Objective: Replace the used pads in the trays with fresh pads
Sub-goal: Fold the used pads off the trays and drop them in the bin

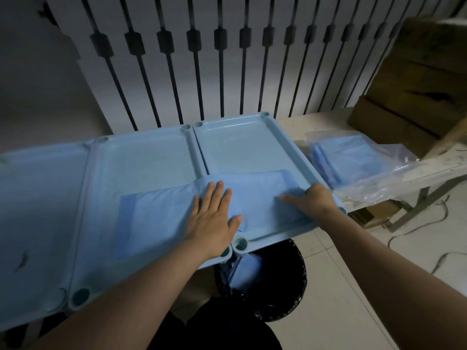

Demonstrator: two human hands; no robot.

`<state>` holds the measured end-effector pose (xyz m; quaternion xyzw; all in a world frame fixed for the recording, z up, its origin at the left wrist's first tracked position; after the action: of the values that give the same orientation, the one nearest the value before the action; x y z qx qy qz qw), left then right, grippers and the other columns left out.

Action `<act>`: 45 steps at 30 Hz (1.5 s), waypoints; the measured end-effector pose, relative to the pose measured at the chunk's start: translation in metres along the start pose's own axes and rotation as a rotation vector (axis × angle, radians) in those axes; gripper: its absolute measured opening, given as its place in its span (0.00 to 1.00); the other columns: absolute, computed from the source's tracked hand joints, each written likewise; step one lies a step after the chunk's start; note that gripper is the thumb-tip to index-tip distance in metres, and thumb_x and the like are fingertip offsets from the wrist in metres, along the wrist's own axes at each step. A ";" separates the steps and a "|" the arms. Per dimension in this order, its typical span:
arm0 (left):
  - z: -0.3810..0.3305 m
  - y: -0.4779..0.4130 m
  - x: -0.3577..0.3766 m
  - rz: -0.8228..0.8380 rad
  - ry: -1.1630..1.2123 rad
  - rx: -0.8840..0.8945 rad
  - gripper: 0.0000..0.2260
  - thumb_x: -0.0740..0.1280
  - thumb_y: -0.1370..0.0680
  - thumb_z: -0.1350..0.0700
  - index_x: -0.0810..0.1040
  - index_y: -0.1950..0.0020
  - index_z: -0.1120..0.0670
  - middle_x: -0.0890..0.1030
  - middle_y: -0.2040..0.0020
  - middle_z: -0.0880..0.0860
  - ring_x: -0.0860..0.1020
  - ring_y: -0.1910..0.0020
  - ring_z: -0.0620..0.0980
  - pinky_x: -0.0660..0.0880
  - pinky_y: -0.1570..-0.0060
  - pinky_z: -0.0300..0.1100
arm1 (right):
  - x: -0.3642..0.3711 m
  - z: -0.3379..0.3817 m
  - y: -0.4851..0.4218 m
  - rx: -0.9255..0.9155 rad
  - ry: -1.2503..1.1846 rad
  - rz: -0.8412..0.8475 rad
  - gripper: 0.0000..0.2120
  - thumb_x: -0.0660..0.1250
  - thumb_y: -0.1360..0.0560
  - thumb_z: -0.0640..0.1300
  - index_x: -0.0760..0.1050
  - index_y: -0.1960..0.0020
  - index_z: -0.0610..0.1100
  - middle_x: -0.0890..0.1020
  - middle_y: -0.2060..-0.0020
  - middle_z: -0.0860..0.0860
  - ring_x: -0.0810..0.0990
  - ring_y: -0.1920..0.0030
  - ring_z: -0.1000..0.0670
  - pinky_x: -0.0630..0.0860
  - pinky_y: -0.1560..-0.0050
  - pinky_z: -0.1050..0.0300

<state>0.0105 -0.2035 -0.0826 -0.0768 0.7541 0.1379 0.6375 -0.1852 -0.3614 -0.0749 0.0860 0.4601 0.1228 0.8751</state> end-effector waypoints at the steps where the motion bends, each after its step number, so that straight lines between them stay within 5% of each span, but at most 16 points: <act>1: 0.000 0.000 -0.001 0.004 0.002 -0.002 0.30 0.45 0.18 0.40 0.37 0.21 0.51 0.32 0.23 0.49 0.30 0.25 0.48 0.39 0.25 0.52 | 0.000 -0.001 -0.002 0.019 -0.061 0.025 0.38 0.78 0.37 0.59 0.73 0.40 0.33 0.78 0.48 0.41 0.78 0.45 0.40 0.71 0.54 0.52; 6: -0.001 0.002 -0.002 0.026 -0.010 -0.009 0.30 0.44 0.18 0.40 0.35 0.22 0.51 0.30 0.24 0.49 0.28 0.26 0.47 0.37 0.25 0.51 | 0.010 0.001 -0.008 0.042 -0.320 0.152 0.23 0.80 0.36 0.47 0.77 0.48 0.37 0.81 0.54 0.44 0.78 0.56 0.45 0.70 0.62 0.57; 9: 0.000 -0.001 -0.004 0.030 -0.023 -0.034 0.30 0.43 0.18 0.40 0.36 0.22 0.52 0.31 0.23 0.50 0.29 0.26 0.48 0.35 0.25 0.52 | -0.001 0.010 -0.009 -0.048 -0.442 0.055 0.11 0.79 0.34 0.43 0.77 0.61 0.40 0.76 0.67 0.48 0.73 0.66 0.48 0.66 0.70 0.59; 11: 0.001 -0.005 -0.006 0.020 -0.062 -0.075 0.31 0.43 0.18 0.39 0.36 0.22 0.53 0.31 0.23 0.51 0.29 0.26 0.49 0.34 0.26 0.53 | -0.008 0.010 -0.009 -0.063 -0.478 -0.019 0.15 0.78 0.34 0.42 0.72 0.66 0.41 0.71 0.70 0.49 0.69 0.67 0.49 0.64 0.71 0.60; 14: -0.008 -0.011 -0.009 0.019 -0.176 -0.104 0.34 0.42 0.19 0.38 0.36 0.22 0.57 0.33 0.23 0.56 0.31 0.25 0.52 0.32 0.27 0.55 | -0.001 0.002 -0.011 0.099 -0.724 0.104 0.15 0.79 0.34 0.42 0.74 0.57 0.39 0.76 0.62 0.46 0.77 0.60 0.45 0.77 0.60 0.53; 16: -0.023 -0.015 -0.008 0.011 -0.237 -0.065 0.36 0.42 0.20 0.36 0.37 0.22 0.59 0.35 0.23 0.57 0.32 0.24 0.53 0.32 0.27 0.56 | 0.007 -0.001 -0.009 0.191 -0.827 0.204 0.19 0.80 0.34 0.41 0.75 0.49 0.37 0.78 0.56 0.43 0.79 0.57 0.42 0.79 0.62 0.51; 21: -0.043 -0.034 0.004 0.059 -0.332 -0.024 0.38 0.38 0.22 0.34 0.37 0.23 0.61 0.38 0.22 0.60 0.35 0.23 0.56 0.34 0.27 0.57 | 0.011 -0.001 -0.010 0.179 -0.718 0.253 0.14 0.79 0.34 0.39 0.74 0.57 0.40 0.76 0.66 0.43 0.73 0.70 0.46 0.71 0.72 0.57; 28: -0.045 -0.046 0.005 0.109 -0.398 -0.050 0.40 0.36 0.23 0.32 0.37 0.24 0.63 0.38 0.23 0.64 0.36 0.24 0.61 0.36 0.27 0.57 | -0.001 0.008 -0.019 0.070 -0.708 0.103 0.13 0.77 0.31 0.41 0.71 0.60 0.42 0.79 0.62 0.44 0.78 0.59 0.44 0.80 0.52 0.46; 32: -0.045 -0.048 0.003 0.103 -0.377 -0.037 0.40 0.39 0.22 0.33 0.38 0.23 0.63 0.40 0.23 0.65 0.38 0.23 0.62 0.36 0.26 0.57 | -0.006 0.024 -0.011 -0.039 -0.646 0.052 0.14 0.74 0.31 0.41 0.69 0.66 0.44 0.78 0.66 0.46 0.77 0.61 0.45 0.78 0.57 0.47; 36: -0.037 -0.039 -0.024 -0.151 -0.128 0.043 0.32 0.48 0.19 0.39 0.54 0.22 0.60 0.58 0.23 0.58 0.49 0.22 0.55 0.39 0.25 0.52 | -0.007 0.062 0.009 -0.254 -0.563 0.020 0.11 0.71 0.29 0.39 0.69 0.65 0.44 0.74 0.68 0.48 0.71 0.67 0.50 0.68 0.65 0.57; 40: 0.003 -0.009 -0.051 -0.481 0.274 -0.014 0.23 0.53 0.20 0.45 0.72 0.31 0.56 0.74 0.33 0.55 0.64 0.28 0.54 0.51 0.29 0.43 | 0.021 0.094 0.035 -0.433 -0.416 0.044 0.05 0.70 0.28 0.41 0.73 0.58 0.43 0.79 0.58 0.51 0.77 0.58 0.48 0.71 0.57 0.54; 43: 0.025 0.004 -0.052 -0.550 0.320 -0.057 0.27 0.49 0.24 0.44 0.75 0.35 0.57 0.78 0.37 0.56 0.72 0.36 0.57 0.60 0.35 0.44 | 0.056 0.110 0.059 -0.560 -0.276 0.136 0.12 0.69 0.26 0.43 0.74 0.46 0.38 0.79 0.51 0.48 0.76 0.50 0.50 0.70 0.49 0.57; 45: 0.030 0.007 -0.051 -0.555 0.280 -0.050 0.26 0.50 0.24 0.46 0.75 0.36 0.59 0.78 0.37 0.57 0.74 0.37 0.58 0.61 0.35 0.45 | 0.082 0.115 0.071 -0.653 -0.048 0.206 0.15 0.69 0.26 0.51 0.74 0.47 0.41 0.78 0.45 0.46 0.74 0.46 0.48 0.67 0.39 0.56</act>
<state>0.0458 -0.1903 -0.0358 -0.3138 0.7811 -0.0348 0.5387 -0.0555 -0.2735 -0.0557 -0.1498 0.3648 0.3495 0.8499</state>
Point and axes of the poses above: each hand's wrist, its own y-axis away from the middle knuckle, its own x-axis out of the palm, z = x × y, the point moved 8 cm from there along -y, towards the middle knuckle
